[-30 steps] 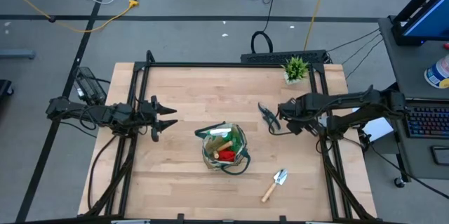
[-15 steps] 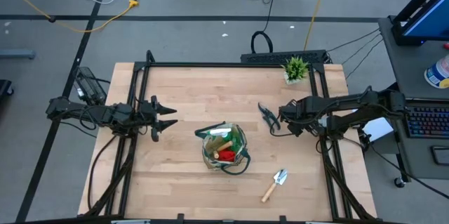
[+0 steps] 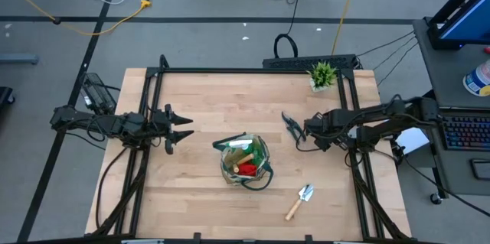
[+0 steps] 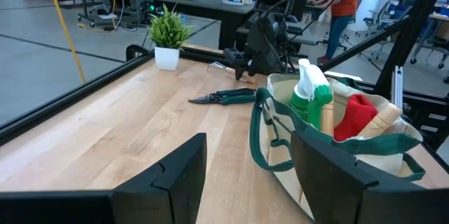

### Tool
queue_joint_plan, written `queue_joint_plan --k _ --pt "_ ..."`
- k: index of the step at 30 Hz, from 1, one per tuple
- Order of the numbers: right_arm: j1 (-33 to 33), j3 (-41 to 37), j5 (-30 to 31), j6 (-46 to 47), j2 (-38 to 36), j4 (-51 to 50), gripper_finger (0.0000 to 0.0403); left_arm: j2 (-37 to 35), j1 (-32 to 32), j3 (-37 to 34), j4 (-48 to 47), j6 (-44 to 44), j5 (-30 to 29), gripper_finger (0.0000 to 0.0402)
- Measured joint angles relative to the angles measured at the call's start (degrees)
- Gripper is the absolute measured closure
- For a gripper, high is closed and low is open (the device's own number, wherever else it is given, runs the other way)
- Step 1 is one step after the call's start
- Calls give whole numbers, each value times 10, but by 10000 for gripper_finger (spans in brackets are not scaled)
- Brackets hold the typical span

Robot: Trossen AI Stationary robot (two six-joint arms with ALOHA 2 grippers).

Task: Pick & Place Garden tools in Gardening bag
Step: Put the brown hand rake into the gardening bag

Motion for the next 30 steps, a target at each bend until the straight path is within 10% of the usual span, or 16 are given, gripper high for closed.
queue_joint_plan --k 19,30 --pt "0 -2 38 -1 13 56 341 0 0 0 0 -1 0 190" --pt "0 43 44 5 12 79 342 0 0 0 13 -3 -1 190"
